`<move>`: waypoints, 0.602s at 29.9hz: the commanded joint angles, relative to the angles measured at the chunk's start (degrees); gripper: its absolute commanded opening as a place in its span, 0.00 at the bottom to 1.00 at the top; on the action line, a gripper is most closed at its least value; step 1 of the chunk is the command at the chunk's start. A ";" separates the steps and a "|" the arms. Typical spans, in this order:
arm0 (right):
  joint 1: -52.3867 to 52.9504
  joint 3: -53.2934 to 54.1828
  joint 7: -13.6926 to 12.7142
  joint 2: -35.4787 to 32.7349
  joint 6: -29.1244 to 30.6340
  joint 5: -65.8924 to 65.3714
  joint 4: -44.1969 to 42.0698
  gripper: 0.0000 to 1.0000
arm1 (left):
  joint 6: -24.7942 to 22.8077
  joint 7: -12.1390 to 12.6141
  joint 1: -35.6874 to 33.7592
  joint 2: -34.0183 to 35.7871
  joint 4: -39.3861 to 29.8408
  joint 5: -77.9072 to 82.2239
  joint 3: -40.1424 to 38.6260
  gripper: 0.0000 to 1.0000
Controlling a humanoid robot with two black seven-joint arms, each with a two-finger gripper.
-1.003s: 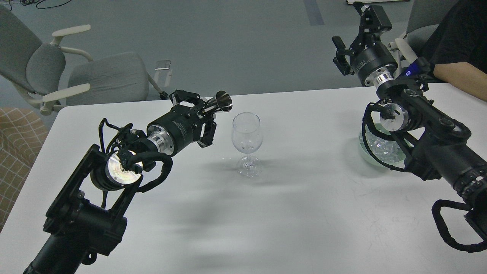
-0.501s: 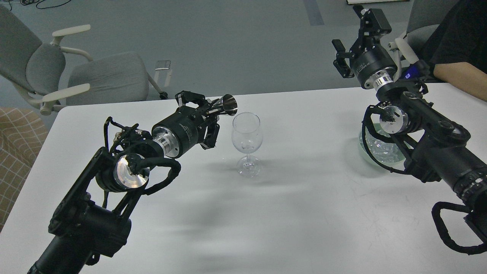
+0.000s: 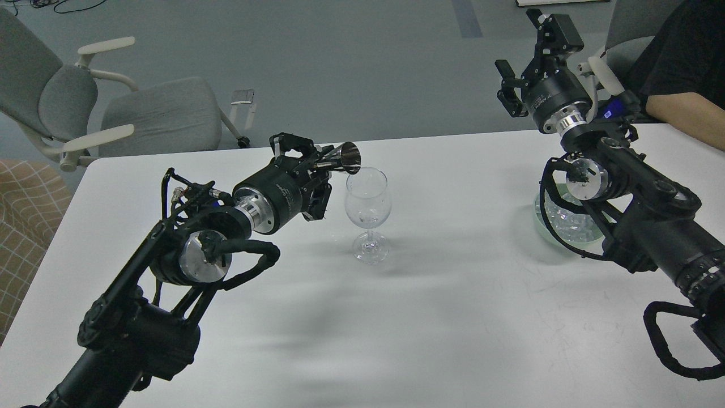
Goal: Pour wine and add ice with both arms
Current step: 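Tilt the jigger with the left gripper to pour into the glass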
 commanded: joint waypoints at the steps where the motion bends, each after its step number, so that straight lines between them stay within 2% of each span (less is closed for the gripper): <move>1: 0.00 0.00 0.08 0.08 -0.07 0.00 -0.01 1.00 | 0.00 0.04 -0.18 -0.07 0.04 2.61 0.82 0.00; 18: -0.35 0.00 0.08 0.08 0.01 0.00 -0.01 1.00 | 0.00 0.97 -1.58 -0.16 -0.05 12.72 1.70 0.00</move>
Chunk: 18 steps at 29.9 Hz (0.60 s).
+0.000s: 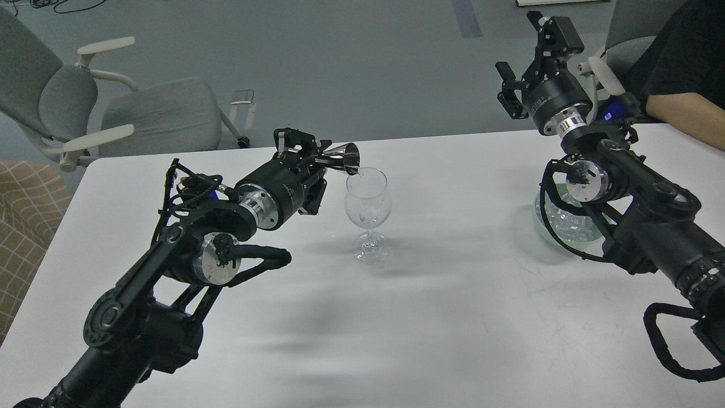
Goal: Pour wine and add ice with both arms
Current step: 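Tilt the jigger with the left gripper to pour into the glass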
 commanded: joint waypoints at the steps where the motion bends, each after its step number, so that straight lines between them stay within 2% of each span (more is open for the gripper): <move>1: 0.00 0.00 0.00 -0.06 0.01 0.00 -0.01 1.00 | 0.00 0.01 -0.36 -0.04 -0.01 1.69 0.08 0.00; 18: -0.09 0.00 0.00 -0.24 0.01 0.00 -0.01 1.00 | -0.71 0.01 -1.15 1.28 -2.47 12.14 4.21 0.00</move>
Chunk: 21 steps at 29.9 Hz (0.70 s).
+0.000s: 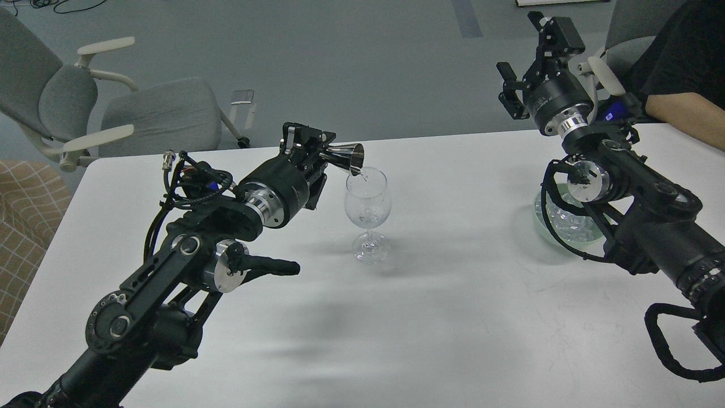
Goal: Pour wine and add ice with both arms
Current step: 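Tilt the jigger with the left gripper to pour into the glass, then carry the jigger back and set it down with the left gripper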
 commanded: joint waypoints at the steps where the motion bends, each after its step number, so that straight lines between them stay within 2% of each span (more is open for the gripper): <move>1: -0.01 0.00 0.00 0.00 -0.01 0.00 0.00 1.00 | -0.26 0.00 -0.05 0.08 -0.10 3.31 0.39 0.00; 10: -0.01 0.00 0.00 0.09 -0.01 0.00 0.00 1.00 | -0.43 0.00 -0.05 0.43 -0.27 8.76 0.39 0.00; 21: -0.01 0.00 0.00 0.00 -0.01 0.00 -0.18 1.00 | -4.21 0.00 -1.63 6.84 -4.23 14.74 3.21 0.00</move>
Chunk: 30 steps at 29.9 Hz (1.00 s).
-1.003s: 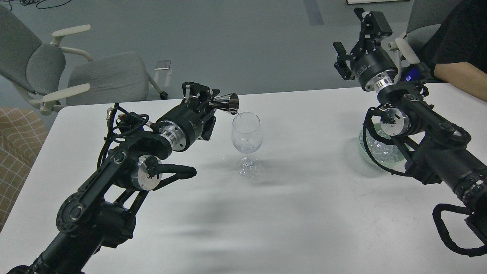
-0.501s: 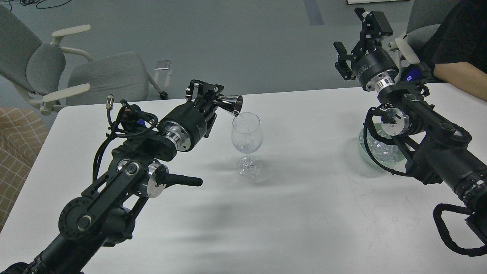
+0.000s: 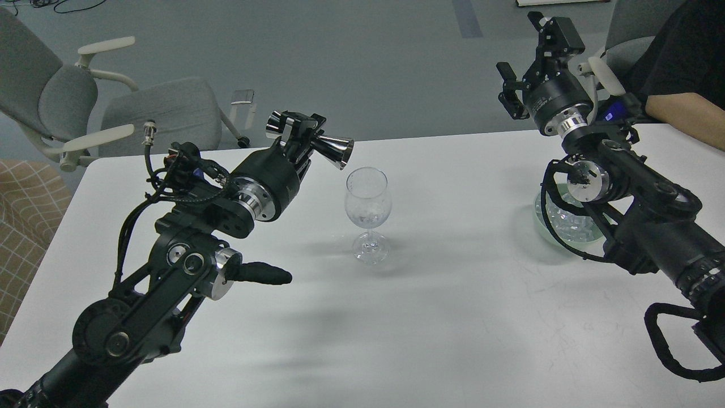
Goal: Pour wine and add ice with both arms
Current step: 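Carry the jigger back and set it down with the left gripper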
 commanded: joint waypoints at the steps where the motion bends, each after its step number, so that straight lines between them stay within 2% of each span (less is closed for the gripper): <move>1: -0.05 0.00 0.00 0.00 0.00 0.00 -0.09 1.00 | -0.66 0.00 -1.17 1.23 -0.22 0.63 0.26 0.00; 4: -0.31 0.00 0.00 0.00 0.00 0.00 -0.01 1.00 | -0.66 0.00 -1.71 0.53 -0.22 -0.24 -0.70 0.00; 8: -0.31 0.00 0.00 0.00 0.00 0.00 -0.01 1.00 | 1.36 0.00 -0.65 -1.85 -0.22 -9.30 -4.40 0.00; 11: -0.40 0.00 0.00 0.00 0.00 0.00 -0.01 1.00 | 5.13 0.00 2.33 -3.69 -0.05 -26.32 -11.68 0.00; 16: -0.49 0.00 0.00 0.00 0.00 0.00 -0.01 1.00 | 5.14 0.00 9.09 -4.75 0.30 -48.62 -26.16 0.00; 22: -0.58 0.00 0.00 0.35 0.00 0.00 -0.01 1.00 | 4.61 0.00 16.92 -7.47 0.83 -60.53 -35.68 0.00; 24: -0.67 0.00 0.00 0.44 0.00 0.00 0.08 1.00 | 1.38 0.00 21.74 -9.57 1.71 -60.98 -39.72 0.00; 26: -0.67 0.00 0.00 0.44 0.00 0.00 0.08 1.00 | -3.09 0.00 24.56 -12.64 2.50 -60.98 -42.09 0.00; 30: -0.67 0.00 0.00 0.35 0.00 0.00 0.08 1.00 | -8.91 0.00 29.13 -16.35 5.48 -60.98 -44.74 0.00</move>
